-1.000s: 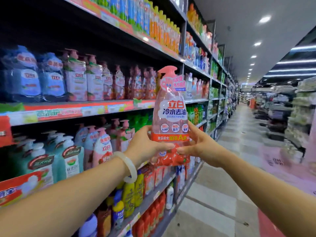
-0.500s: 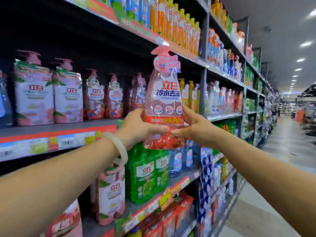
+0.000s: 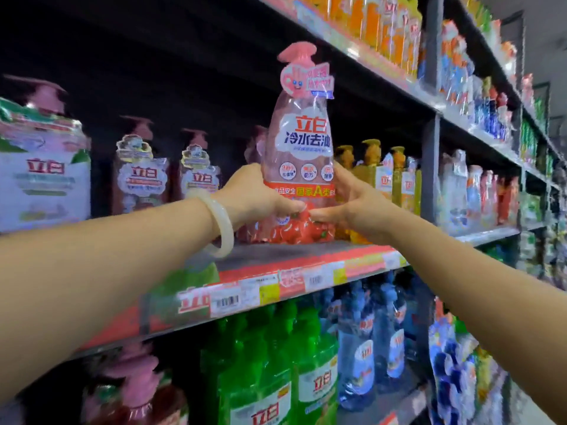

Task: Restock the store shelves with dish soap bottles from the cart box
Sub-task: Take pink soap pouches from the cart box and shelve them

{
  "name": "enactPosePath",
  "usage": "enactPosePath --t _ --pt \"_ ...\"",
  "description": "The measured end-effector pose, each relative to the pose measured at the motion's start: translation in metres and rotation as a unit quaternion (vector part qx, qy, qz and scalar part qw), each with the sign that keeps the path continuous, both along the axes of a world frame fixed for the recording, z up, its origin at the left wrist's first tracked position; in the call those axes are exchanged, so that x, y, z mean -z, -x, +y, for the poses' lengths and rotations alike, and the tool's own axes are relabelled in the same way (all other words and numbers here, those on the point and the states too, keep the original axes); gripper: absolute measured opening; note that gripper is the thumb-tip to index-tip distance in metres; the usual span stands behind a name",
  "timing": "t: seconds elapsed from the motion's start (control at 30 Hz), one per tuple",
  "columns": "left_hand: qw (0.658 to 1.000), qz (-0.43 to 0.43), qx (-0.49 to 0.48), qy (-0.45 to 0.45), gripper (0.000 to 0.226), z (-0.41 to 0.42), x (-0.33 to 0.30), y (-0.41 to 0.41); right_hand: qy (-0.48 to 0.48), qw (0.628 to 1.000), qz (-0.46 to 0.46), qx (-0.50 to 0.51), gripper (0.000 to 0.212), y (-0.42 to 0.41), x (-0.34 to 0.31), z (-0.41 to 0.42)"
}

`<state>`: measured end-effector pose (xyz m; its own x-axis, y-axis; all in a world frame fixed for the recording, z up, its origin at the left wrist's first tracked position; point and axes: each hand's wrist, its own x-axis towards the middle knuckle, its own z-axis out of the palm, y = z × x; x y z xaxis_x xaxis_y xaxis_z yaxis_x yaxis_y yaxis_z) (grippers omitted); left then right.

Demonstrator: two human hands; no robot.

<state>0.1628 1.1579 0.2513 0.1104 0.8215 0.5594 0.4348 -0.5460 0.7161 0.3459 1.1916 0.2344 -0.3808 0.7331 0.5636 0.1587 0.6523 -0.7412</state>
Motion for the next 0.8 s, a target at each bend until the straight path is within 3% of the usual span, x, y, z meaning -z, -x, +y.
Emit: enactPosePath --t 0.37,0.47,0.57,0.63,0.8 --pt "0.992 0.018 -0.106 0.059 0.033 0.086 0.023 -0.008 0.014 0.999 -0.013 -0.038 0.088 0.001 0.025 0.114" --pt "0.987 0.010 -0.145 0.063 0.040 0.094 0.026 -0.010 -0.037 0.998 -0.039 0.020 0.093 0.001 0.024 0.131" --pt "0.979 0.007 -0.184 0.083 0.069 0.101 0.027 -0.015 -0.086 0.985 -0.081 0.126 0.104 0.001 0.026 0.146" --pt "0.974 0.006 -0.206 0.095 0.074 0.104 0.027 -0.019 -0.088 0.971 -0.117 0.189 0.106 0.000 0.028 0.151" --pt "0.967 0.008 -0.236 0.090 0.071 0.113 0.028 -0.026 -0.063 0.957 -0.194 0.206 0.082 0.000 0.030 0.161"
